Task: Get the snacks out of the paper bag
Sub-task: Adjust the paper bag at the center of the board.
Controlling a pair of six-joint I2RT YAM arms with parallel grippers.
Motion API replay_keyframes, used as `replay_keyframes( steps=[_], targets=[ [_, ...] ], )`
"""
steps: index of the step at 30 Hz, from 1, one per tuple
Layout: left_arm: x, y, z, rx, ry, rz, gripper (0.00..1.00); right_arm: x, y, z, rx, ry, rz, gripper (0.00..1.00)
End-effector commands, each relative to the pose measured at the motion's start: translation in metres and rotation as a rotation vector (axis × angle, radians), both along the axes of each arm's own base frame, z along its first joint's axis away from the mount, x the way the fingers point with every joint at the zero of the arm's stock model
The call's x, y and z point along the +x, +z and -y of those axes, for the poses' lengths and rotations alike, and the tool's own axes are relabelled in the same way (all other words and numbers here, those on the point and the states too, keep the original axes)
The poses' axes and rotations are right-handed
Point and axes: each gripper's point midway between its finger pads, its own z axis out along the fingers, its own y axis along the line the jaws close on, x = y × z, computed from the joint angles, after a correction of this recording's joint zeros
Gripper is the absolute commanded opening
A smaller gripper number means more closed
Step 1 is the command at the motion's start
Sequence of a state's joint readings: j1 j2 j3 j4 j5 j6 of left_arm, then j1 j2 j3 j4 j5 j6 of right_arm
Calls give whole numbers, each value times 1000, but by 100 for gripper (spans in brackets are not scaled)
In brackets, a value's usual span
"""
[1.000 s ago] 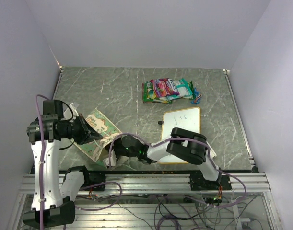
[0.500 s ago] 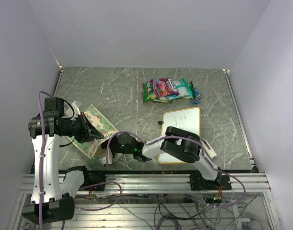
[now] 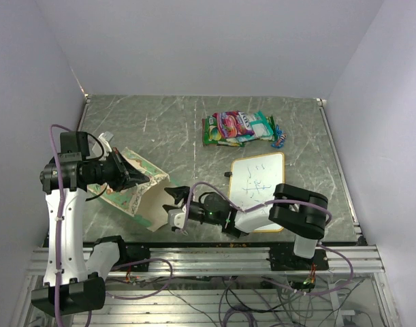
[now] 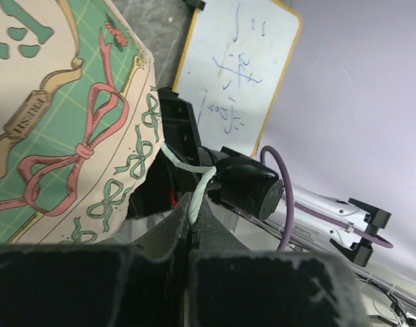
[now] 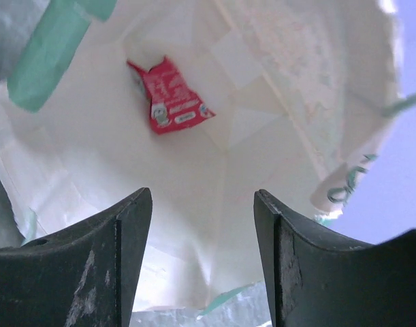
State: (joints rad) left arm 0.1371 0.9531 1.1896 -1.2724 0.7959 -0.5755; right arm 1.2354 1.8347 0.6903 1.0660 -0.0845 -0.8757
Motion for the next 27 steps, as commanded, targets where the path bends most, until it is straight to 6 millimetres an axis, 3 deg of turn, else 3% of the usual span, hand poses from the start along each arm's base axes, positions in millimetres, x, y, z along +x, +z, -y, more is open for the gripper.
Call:
replay_keyframes(
  steps=[1,9,10,15,17,24,27],
  targets=[
    [10,21,11,-105,4,79,7,-10,27,2,232,-25,-218,59],
    [5,29,13,-112,-16,87,7,1,37,-42,380,-75,-308,36],
    [5,30,13,-115,-16,87,7,3,24,-49,362,-77,-317,36],
    [3,36,16,-136,-24,106,7,13,0,-76,369,-102,-389,34],
    [1,37,16,-137,-32,105,7,17,3,-90,389,-96,-395,33],
    [-6,47,19,-149,-67,142,7,34,-20,-97,383,-136,-442,35],
    [-9,52,22,-164,-80,163,7,43,-33,-99,367,-146,-476,42]
  ],
)
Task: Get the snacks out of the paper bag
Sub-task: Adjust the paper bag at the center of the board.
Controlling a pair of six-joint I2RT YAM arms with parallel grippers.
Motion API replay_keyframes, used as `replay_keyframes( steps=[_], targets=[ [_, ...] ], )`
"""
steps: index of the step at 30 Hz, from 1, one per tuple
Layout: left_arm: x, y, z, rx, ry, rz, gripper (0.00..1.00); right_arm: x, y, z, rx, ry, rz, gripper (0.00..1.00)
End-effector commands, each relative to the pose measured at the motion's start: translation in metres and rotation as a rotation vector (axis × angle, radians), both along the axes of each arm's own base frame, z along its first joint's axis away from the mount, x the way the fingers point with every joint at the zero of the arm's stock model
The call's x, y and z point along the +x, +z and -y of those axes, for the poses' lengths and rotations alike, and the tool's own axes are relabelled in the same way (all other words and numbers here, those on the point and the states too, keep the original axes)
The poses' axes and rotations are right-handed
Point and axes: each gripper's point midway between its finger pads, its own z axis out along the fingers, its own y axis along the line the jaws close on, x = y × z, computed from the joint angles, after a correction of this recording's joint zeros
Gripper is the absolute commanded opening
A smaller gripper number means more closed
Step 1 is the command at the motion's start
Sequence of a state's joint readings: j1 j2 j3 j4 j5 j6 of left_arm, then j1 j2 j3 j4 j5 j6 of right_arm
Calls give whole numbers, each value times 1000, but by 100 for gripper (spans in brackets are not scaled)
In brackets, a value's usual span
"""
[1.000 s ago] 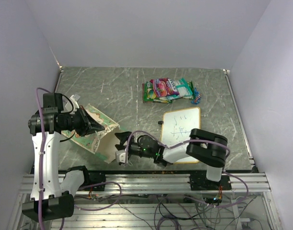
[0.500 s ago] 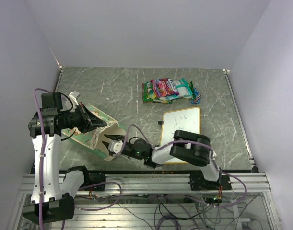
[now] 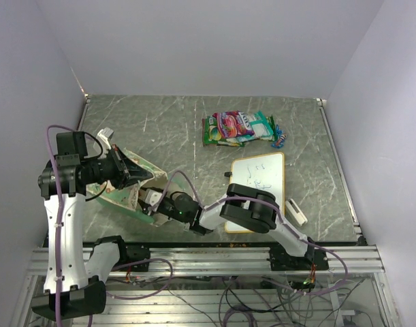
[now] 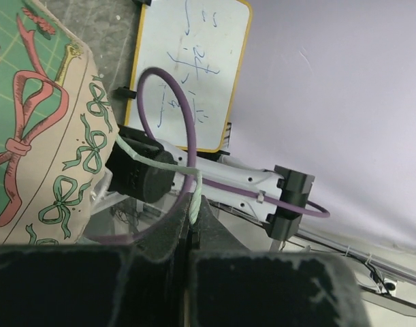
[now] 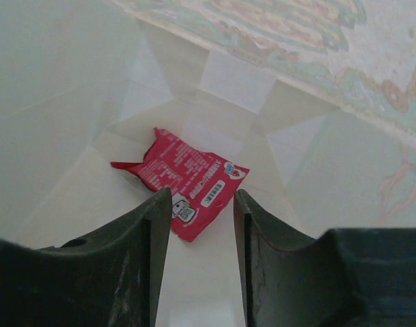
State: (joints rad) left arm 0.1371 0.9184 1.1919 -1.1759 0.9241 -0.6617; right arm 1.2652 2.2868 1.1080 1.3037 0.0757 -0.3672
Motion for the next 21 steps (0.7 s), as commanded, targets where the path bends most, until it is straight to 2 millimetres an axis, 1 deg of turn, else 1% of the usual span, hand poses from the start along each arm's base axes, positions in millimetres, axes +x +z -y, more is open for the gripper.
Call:
replay_keyframes(
  steps=[1,7,8,11,14,15,17,19,21],
  targets=[
    [-10,23,8,-43,-50,85,7,17,-14,-5,7,-19,-52,45],
    [-8,30,10,-73,-48,112,7,13,-31,-24,-18,31,-70,57],
    [-8,31,10,-72,-52,116,7,11,-30,-27,-17,48,-63,58],
    [-9,29,10,-70,-58,105,7,-2,-31,-37,-29,126,-40,62],
    [-3,25,9,-70,-49,102,7,-19,-34,-48,-49,209,-16,68],
    [1,25,8,-65,-37,103,7,-23,-33,-48,-47,226,-9,68],
    [9,18,4,-38,-12,86,7,-24,-31,-46,-44,214,-16,68],
    [18,13,1,-24,1,69,7,-19,-29,-41,-43,179,-32,68],
    [28,10,-3,4,17,63,7,-9,-24,-33,-40,136,-45,68]
  ],
)
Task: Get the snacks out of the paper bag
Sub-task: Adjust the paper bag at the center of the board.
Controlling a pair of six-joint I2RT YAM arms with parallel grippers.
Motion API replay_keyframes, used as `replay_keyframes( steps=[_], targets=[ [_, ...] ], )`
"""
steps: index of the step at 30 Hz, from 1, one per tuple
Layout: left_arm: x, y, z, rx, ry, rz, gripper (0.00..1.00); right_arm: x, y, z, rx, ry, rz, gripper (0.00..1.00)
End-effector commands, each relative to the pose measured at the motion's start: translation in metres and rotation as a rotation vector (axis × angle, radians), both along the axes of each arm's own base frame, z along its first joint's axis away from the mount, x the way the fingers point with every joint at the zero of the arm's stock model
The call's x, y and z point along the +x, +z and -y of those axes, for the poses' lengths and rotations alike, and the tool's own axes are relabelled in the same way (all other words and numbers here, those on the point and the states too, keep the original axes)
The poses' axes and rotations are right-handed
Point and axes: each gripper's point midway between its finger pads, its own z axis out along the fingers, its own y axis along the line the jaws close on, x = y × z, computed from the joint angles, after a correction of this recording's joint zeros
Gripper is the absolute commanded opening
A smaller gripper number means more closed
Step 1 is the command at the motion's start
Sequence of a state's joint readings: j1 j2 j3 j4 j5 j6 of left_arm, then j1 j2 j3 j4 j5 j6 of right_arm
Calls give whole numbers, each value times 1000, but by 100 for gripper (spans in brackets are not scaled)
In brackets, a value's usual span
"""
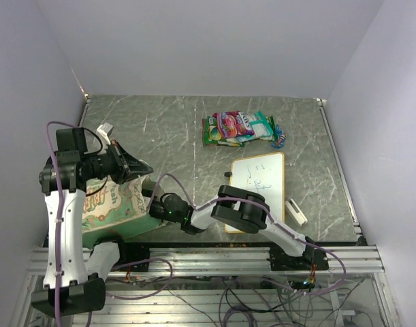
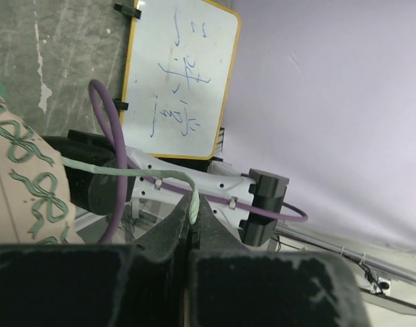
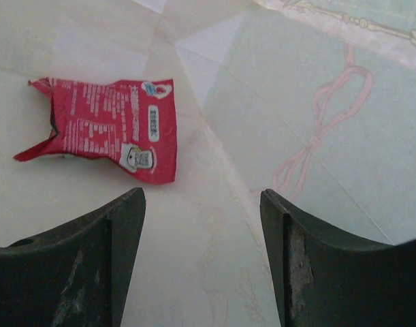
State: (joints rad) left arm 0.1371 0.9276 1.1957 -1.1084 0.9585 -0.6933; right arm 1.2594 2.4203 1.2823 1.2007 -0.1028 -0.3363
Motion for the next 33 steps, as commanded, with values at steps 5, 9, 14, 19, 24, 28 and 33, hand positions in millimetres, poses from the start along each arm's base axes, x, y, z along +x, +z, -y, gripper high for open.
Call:
replay_keyframes(
  steps=[5,9,14,19,24,28,33],
  targets=[
    [61,7,-13,68,29,54,7,42,28,40,27,-152,-22,68],
    [92,18,-11,57,27,98,7,71,39,66,24,-238,-11,68],
    [108,23,39,43,-60,120,7,72,44,87,11,-247,7,68],
    [100,20,57,111,-113,147,7,35,46,96,33,-170,-28,68],
    [64,-6,52,205,-164,56,7,-17,45,83,84,-12,-84,69],
    [28,-22,38,246,-135,17,7,-13,38,73,104,-44,-129,71],
    [-6,-37,21,301,-85,-33,7,0,31,74,88,-84,-121,74]
  ],
)
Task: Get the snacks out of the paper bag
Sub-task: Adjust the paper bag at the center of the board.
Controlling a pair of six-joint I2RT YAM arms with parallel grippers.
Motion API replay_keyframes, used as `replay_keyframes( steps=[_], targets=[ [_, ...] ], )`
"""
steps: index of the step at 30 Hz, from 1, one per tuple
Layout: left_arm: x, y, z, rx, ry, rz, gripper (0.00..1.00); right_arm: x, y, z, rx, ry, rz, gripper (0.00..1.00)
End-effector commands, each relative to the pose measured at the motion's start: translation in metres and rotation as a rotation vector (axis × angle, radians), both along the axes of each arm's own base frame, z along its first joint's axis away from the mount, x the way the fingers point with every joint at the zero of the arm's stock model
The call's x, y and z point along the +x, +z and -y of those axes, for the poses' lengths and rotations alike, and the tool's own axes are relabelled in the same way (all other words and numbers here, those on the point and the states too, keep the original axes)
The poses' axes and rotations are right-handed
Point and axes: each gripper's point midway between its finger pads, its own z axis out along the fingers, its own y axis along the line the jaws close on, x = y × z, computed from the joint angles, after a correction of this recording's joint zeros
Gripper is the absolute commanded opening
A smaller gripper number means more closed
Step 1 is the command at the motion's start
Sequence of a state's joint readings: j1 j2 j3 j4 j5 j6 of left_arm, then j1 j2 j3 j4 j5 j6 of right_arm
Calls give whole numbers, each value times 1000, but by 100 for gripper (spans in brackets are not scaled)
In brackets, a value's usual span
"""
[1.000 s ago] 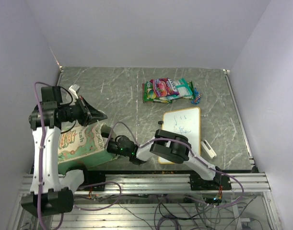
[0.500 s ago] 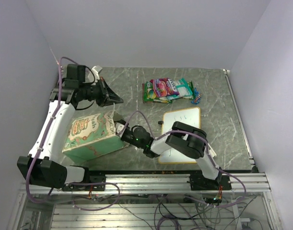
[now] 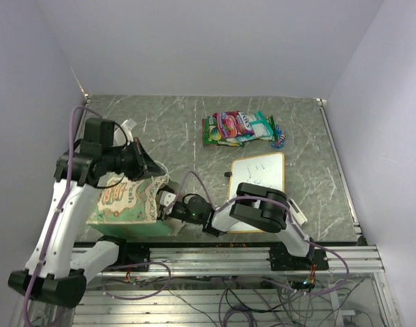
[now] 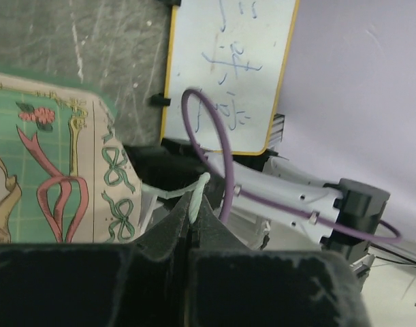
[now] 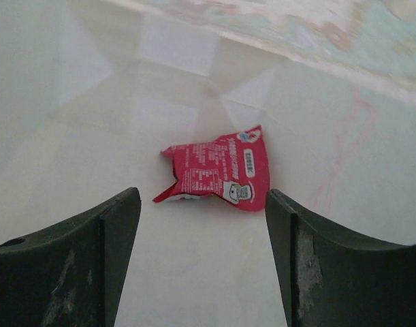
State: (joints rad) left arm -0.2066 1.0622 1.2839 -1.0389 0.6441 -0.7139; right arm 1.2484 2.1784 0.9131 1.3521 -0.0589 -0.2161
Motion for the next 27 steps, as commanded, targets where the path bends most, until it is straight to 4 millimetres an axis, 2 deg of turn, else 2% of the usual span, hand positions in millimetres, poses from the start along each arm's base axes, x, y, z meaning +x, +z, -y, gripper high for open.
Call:
replay_keyframes(
  steps=[1,4,7,10,13,16,19,23,26,27],
  targets=[
    [-30,-19,-19,102,48,-46,7,16,0,4,26,-44,-8,74],
    [-37,-34,-28,148,77,-70,7,29,-4,14,8,-72,-8,74],
    [-25,-36,-28,145,113,-57,7,40,-5,19,-15,-78,19,73],
    [9,-23,-22,146,117,0,7,49,-1,22,-11,-77,27,73],
    [63,-2,-18,192,112,68,7,60,8,25,-15,-93,35,73],
    [107,32,-13,216,93,158,7,65,23,30,-44,-102,43,73],
    [131,63,3,150,46,234,7,66,43,40,-54,-109,37,72],
    [132,89,28,-12,-27,275,7,67,63,59,-65,-130,29,72],
    [117,105,37,-104,-54,316,7,64,86,71,-73,-148,32,72],
    [110,104,37,-111,-55,314,7,62,90,74,-71,-142,16,71]
  ],
)
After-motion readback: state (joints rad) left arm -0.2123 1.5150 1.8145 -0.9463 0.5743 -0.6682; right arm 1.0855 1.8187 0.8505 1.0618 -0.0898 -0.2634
